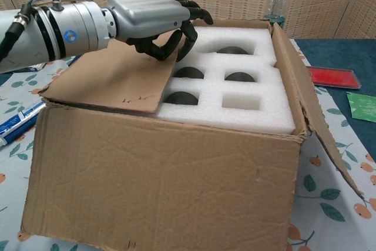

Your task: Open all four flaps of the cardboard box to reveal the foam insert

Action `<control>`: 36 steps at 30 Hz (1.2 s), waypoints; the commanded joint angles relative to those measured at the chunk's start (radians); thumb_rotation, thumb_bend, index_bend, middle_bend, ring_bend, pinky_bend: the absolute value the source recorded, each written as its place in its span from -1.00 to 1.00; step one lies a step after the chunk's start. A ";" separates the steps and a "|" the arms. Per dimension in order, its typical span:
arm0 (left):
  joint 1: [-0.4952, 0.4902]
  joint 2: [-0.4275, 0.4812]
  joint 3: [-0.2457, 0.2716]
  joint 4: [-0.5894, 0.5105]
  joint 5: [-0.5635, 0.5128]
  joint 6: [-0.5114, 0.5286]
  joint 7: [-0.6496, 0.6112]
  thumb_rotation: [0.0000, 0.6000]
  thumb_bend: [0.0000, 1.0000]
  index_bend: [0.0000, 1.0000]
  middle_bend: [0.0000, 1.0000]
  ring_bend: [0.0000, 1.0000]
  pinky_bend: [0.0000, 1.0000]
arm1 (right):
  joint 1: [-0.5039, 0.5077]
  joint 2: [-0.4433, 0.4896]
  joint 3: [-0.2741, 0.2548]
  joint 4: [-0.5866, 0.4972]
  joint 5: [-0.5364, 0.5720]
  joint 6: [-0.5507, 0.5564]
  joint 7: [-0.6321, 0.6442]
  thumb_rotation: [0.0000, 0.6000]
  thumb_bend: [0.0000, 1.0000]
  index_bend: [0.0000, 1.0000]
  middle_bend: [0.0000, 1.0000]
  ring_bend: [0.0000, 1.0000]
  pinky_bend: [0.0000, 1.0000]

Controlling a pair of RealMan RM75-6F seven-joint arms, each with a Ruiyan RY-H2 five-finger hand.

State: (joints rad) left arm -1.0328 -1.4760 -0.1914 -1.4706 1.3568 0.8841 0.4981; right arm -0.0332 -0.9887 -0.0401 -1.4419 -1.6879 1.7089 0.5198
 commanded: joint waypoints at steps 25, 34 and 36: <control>0.059 0.094 -0.054 -0.123 -0.033 0.151 0.053 1.00 1.00 0.25 -0.73 -1.00 -1.00 | 0.019 0.004 -0.003 -0.020 -0.005 -0.050 -0.014 0.51 0.22 -0.71 -1.00 -1.00 -1.00; 0.072 0.149 -0.085 -0.116 -0.085 0.169 0.065 1.00 1.00 0.26 -0.72 -1.00 -1.00 | 0.022 0.004 -0.002 -0.025 -0.005 -0.055 -0.022 0.52 0.22 -0.71 -1.00 -1.00 -1.00; 0.075 0.157 -0.090 -0.116 -0.097 0.173 0.069 1.00 1.00 0.26 -0.72 -1.00 -1.00 | 0.025 0.003 -0.002 -0.026 -0.005 -0.063 -0.026 0.51 0.22 -0.71 -1.00 -1.00 -1.00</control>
State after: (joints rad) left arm -0.9594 -1.3211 -0.2792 -1.5877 1.2627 1.0552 0.5651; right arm -0.0092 -0.9857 -0.0421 -1.4675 -1.6926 1.6471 0.4952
